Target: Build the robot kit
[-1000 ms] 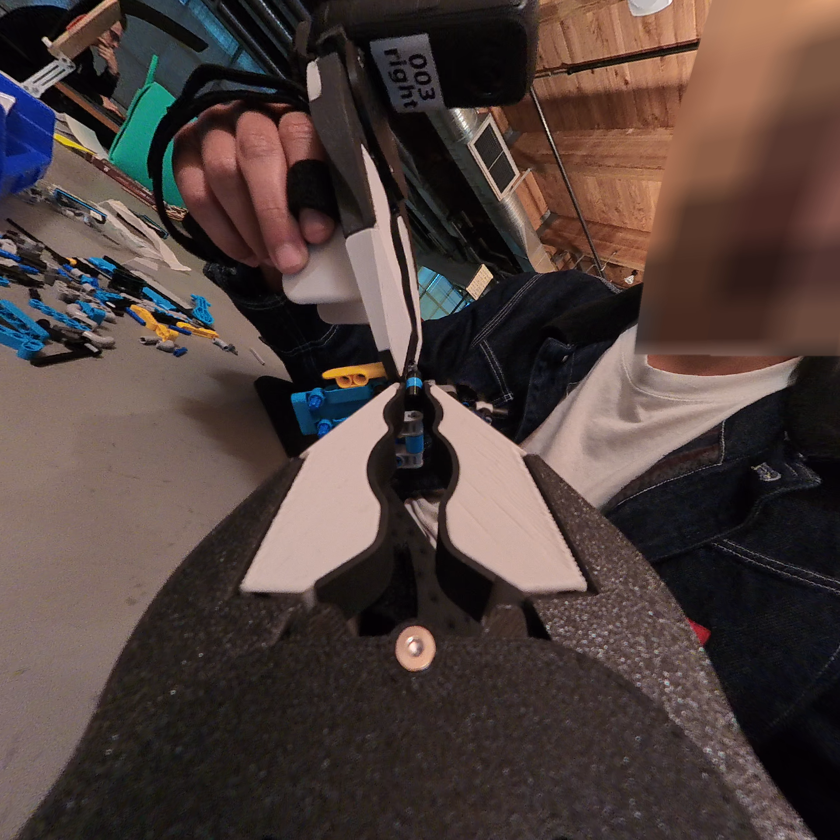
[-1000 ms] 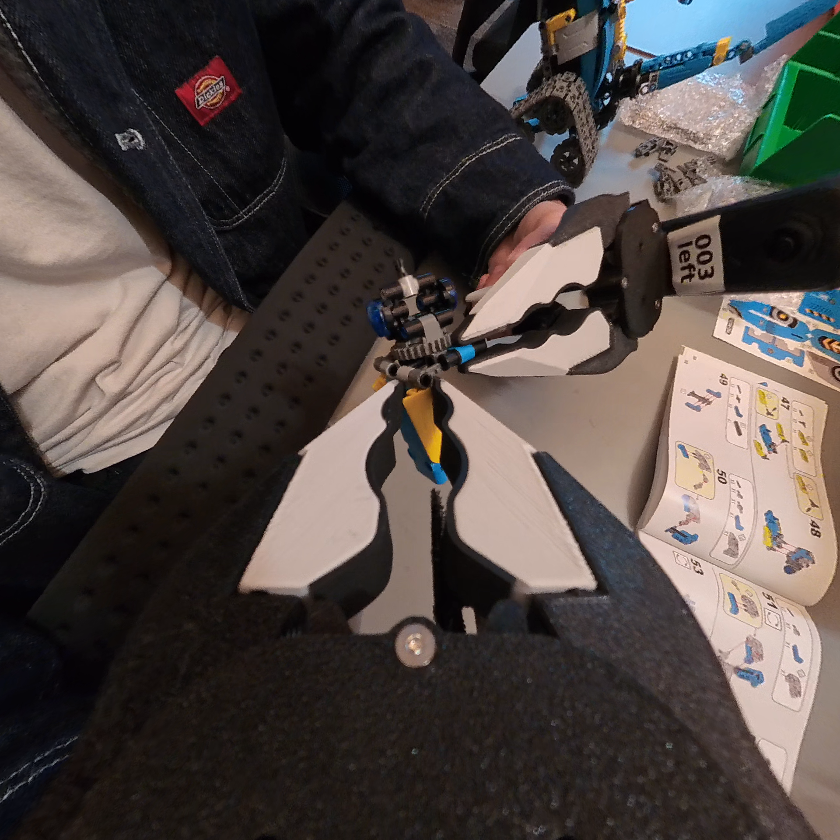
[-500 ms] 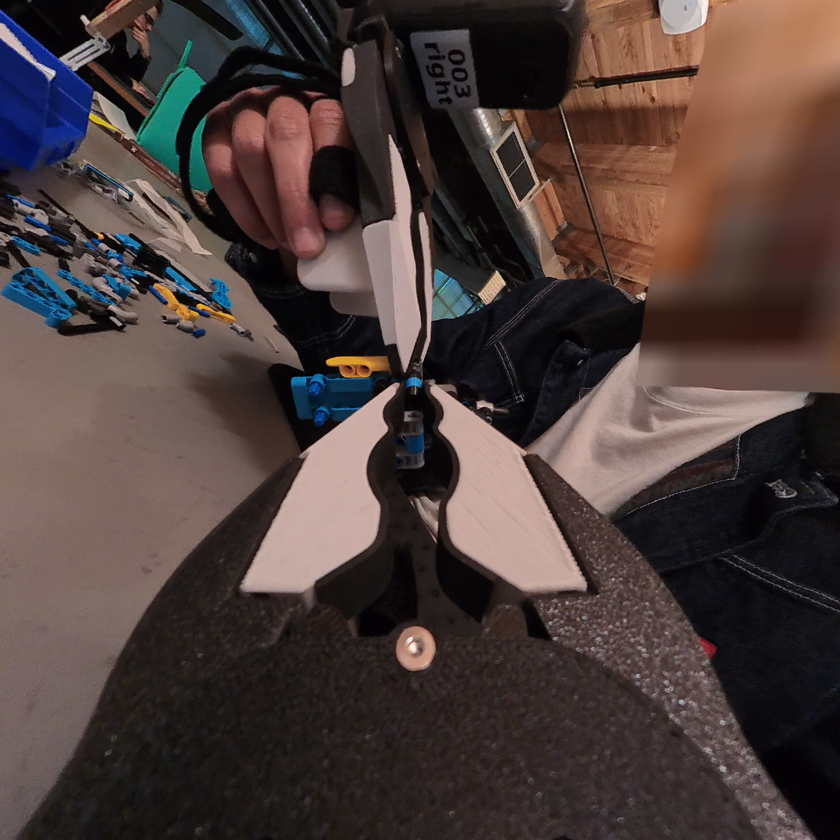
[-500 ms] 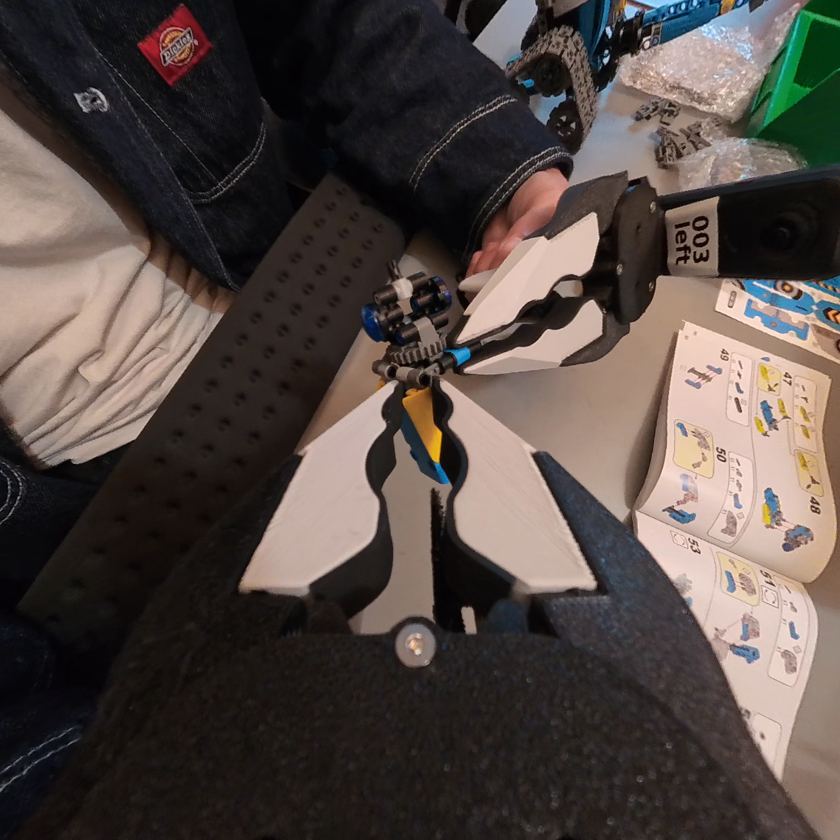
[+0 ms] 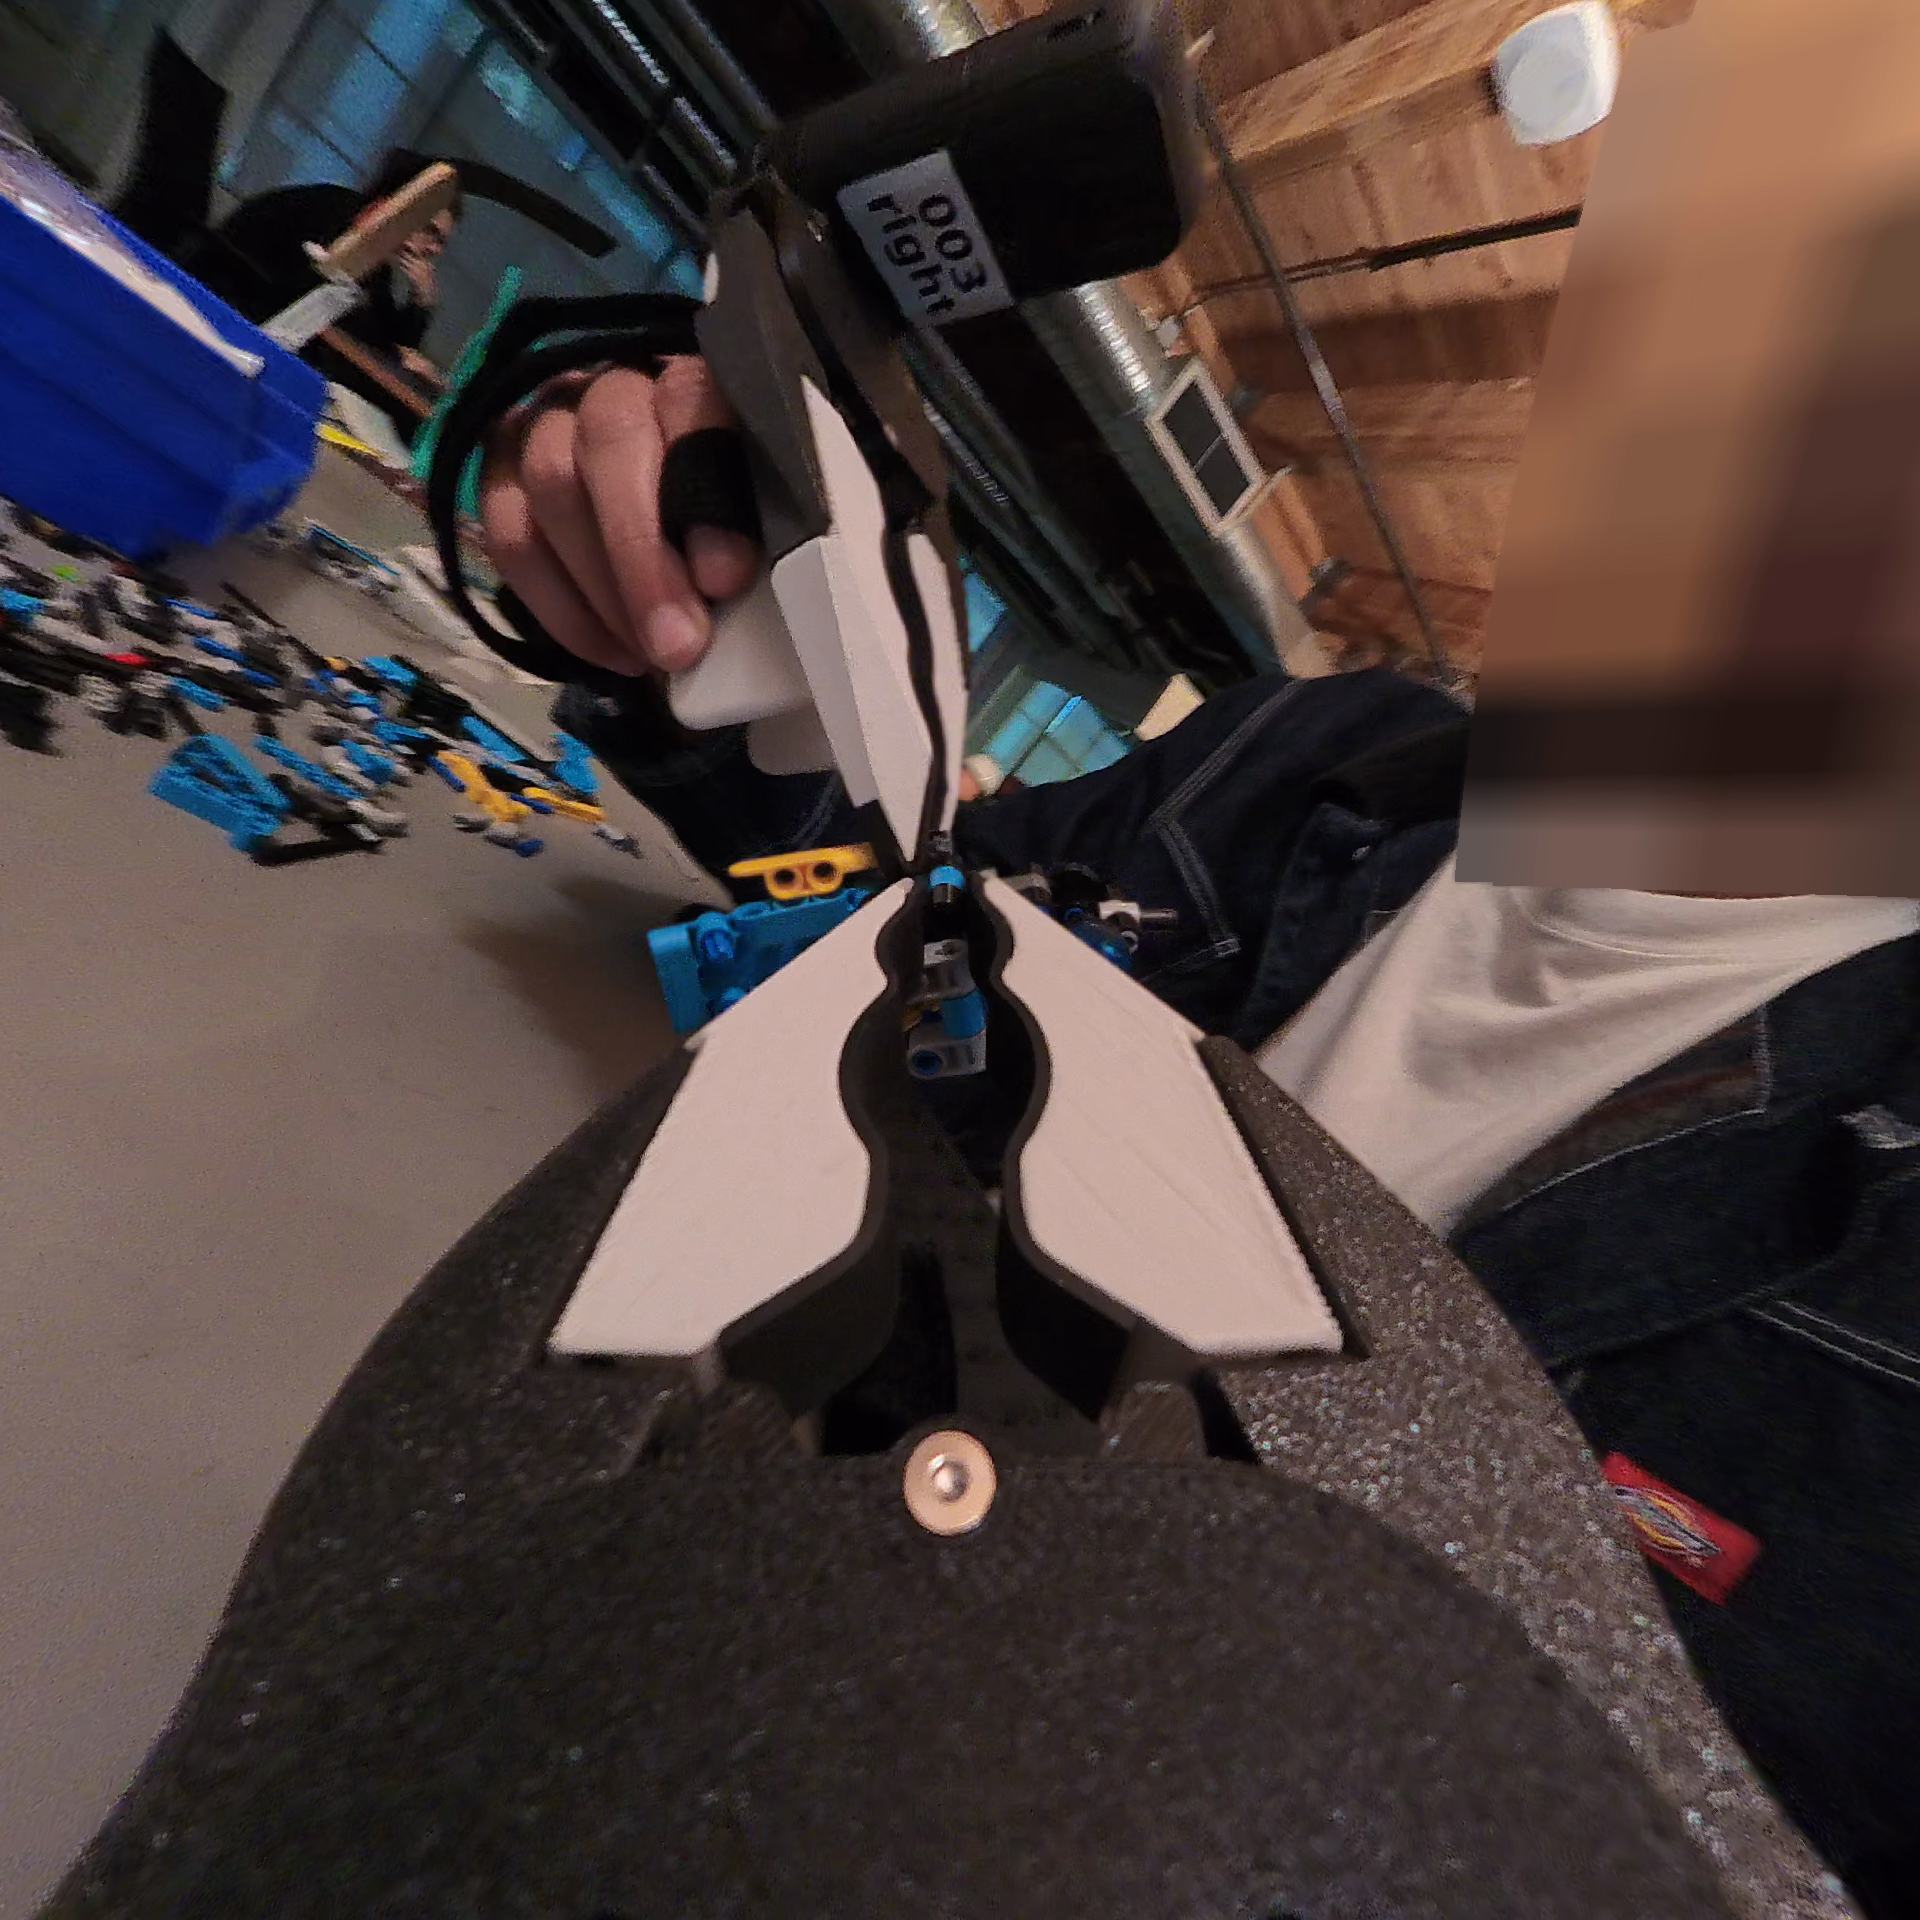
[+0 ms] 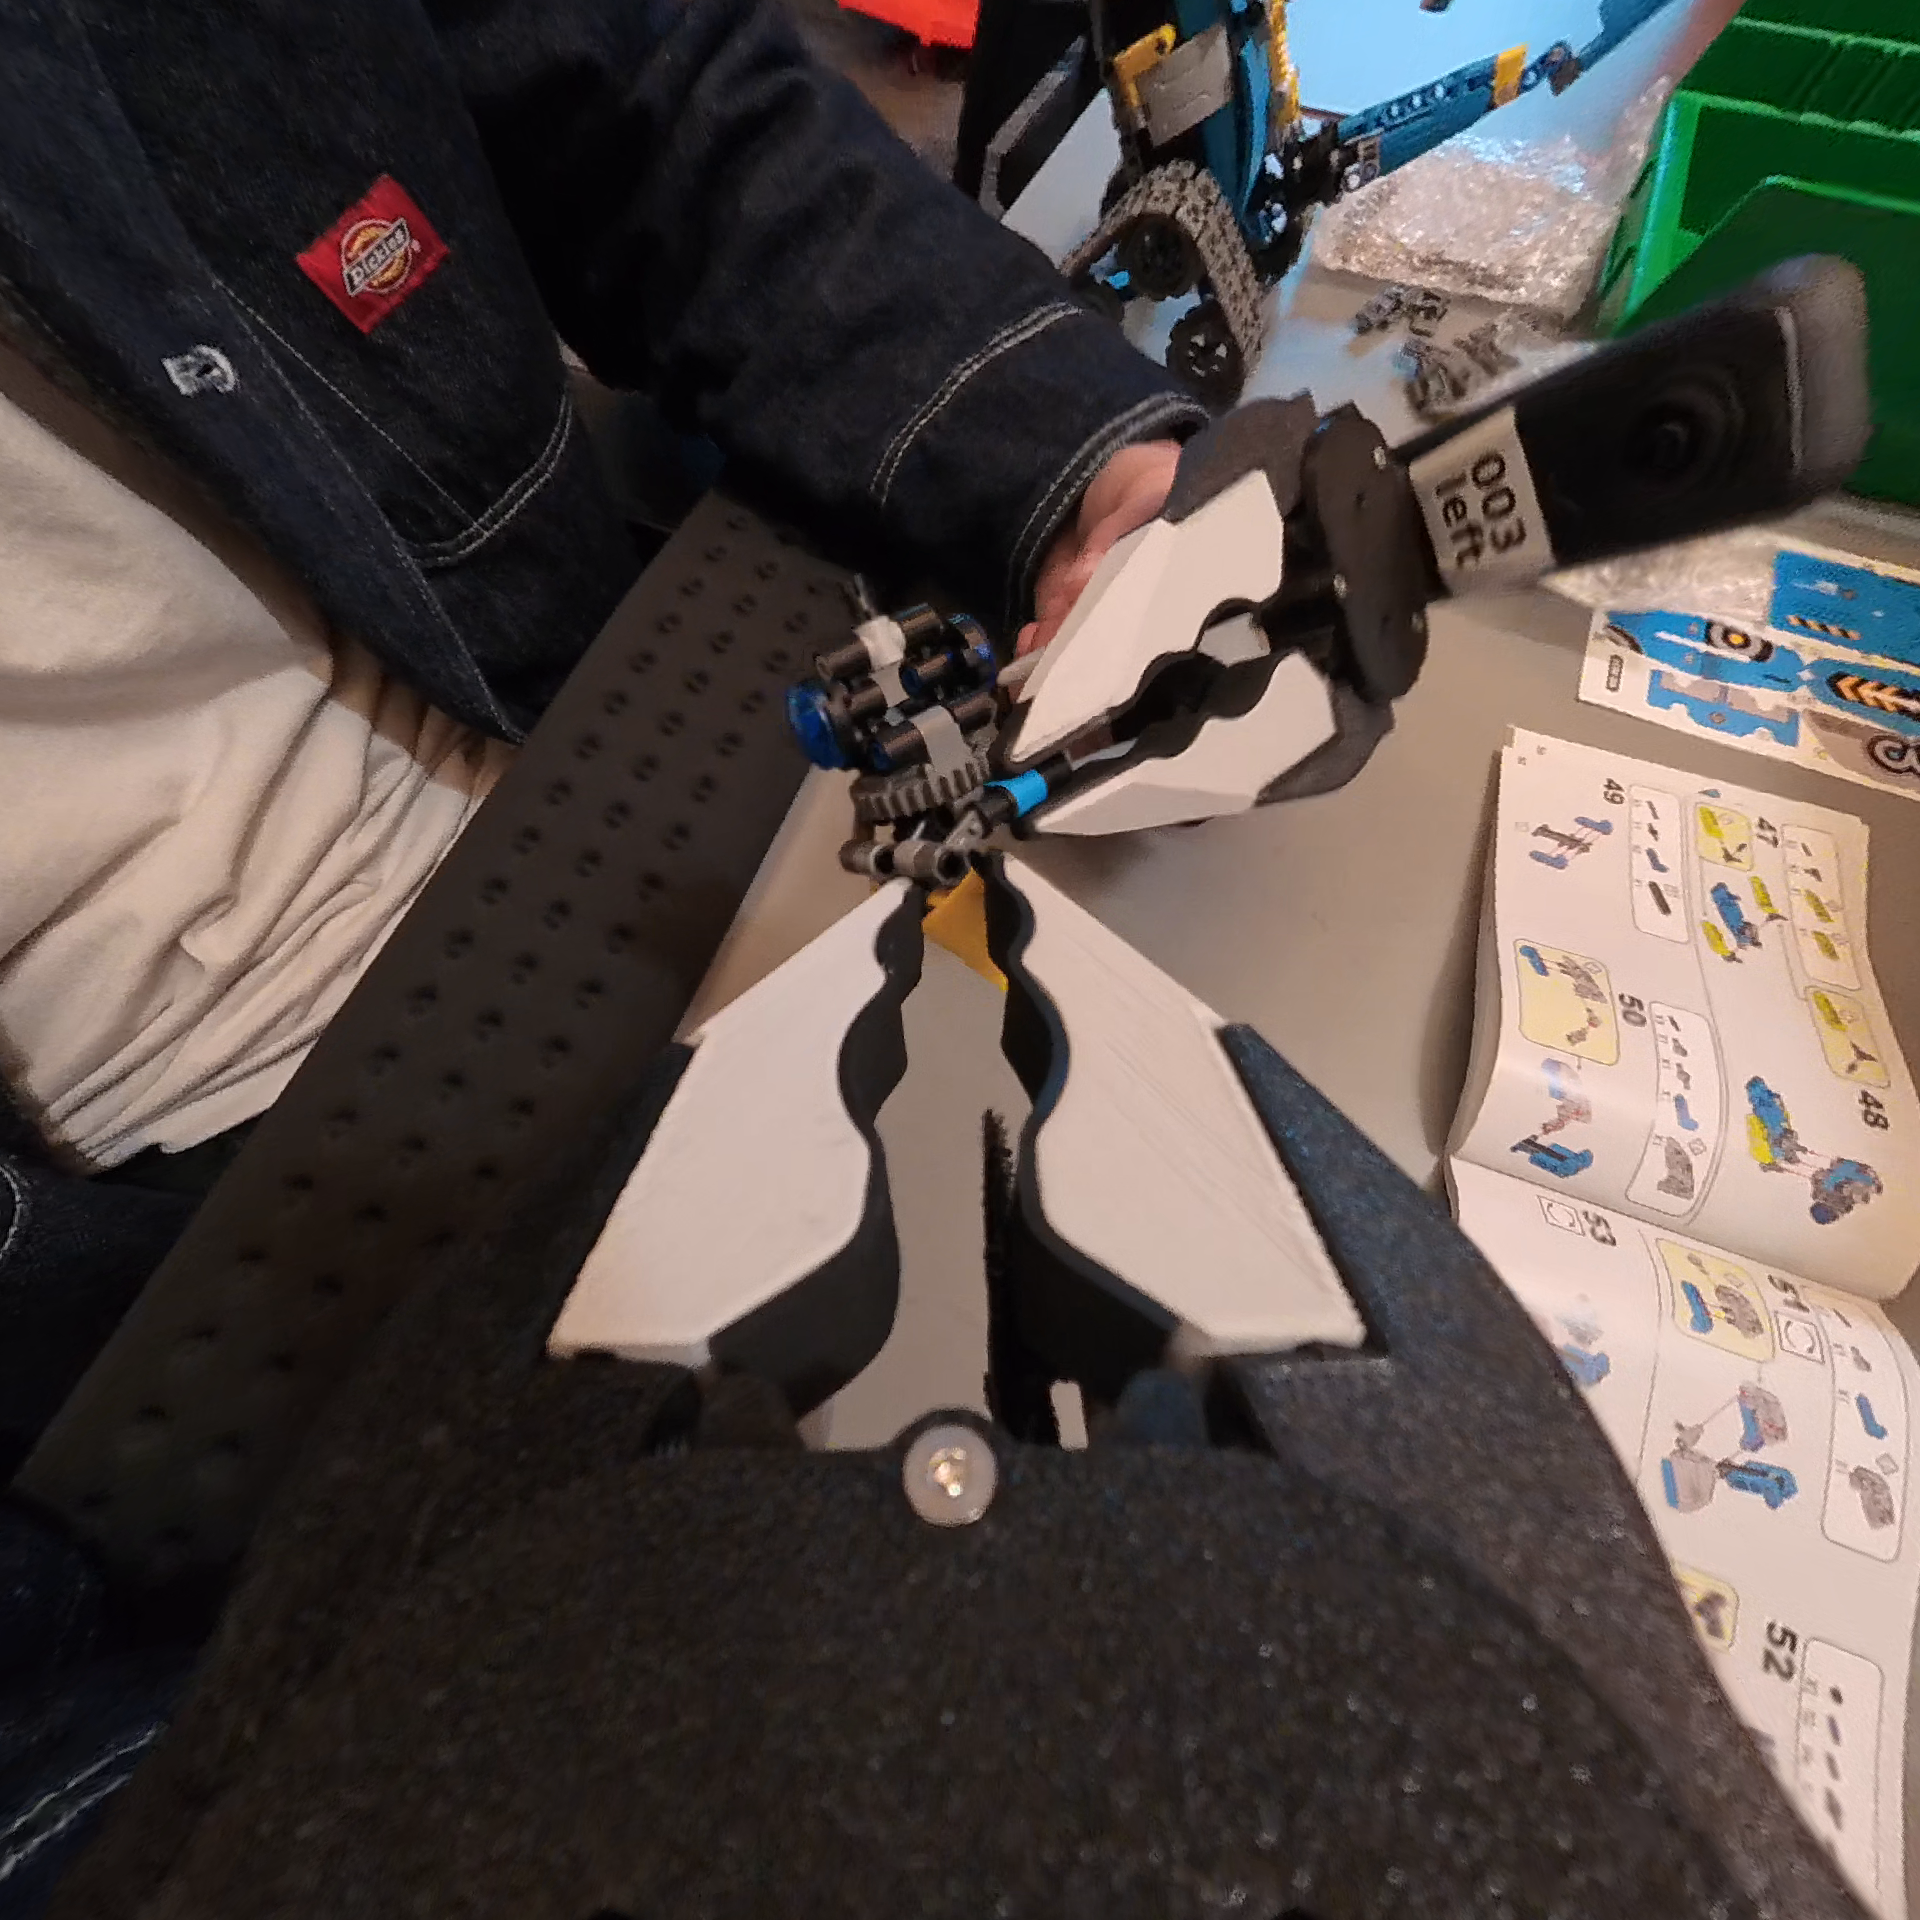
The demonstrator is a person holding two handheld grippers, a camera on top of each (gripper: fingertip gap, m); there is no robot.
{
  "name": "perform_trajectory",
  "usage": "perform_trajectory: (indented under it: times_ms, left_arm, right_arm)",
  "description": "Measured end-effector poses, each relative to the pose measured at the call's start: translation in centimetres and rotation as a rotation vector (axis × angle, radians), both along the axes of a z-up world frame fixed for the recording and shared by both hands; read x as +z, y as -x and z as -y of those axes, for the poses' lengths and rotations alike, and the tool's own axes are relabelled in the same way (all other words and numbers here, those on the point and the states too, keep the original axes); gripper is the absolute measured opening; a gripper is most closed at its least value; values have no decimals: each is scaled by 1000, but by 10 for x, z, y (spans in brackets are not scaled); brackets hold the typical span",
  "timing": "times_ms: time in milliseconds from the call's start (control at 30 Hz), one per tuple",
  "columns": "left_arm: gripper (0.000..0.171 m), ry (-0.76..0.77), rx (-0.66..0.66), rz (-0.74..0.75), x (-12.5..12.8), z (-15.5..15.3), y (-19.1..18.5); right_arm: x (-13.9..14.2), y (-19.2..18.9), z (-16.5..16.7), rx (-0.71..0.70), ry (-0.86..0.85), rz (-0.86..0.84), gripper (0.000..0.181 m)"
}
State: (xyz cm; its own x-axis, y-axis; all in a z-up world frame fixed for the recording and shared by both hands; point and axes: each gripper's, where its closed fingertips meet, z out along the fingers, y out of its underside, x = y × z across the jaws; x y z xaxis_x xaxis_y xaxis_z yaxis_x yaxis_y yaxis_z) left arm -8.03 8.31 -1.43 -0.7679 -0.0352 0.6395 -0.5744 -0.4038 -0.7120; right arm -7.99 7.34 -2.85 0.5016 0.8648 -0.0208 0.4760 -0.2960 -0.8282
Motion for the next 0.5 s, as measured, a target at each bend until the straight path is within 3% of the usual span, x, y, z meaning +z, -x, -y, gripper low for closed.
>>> perform_trajectory:
  times_ms: [200, 367, 500]
  left_arm:
    - [6, -186, 93, 49, -10, -3, -4]
    - [6, -211, 97, 3, -25, -5, -9]
    - [6, -121, 57, -27, -26, -3, -10]
  right_arm:
    - [-8, -4, -2, -54, 107, -19, 12]
    - [-23, -8, -4, -71, 159, -6, 12]
    - [-23, -6, -1, -45, 162, -47, 12]
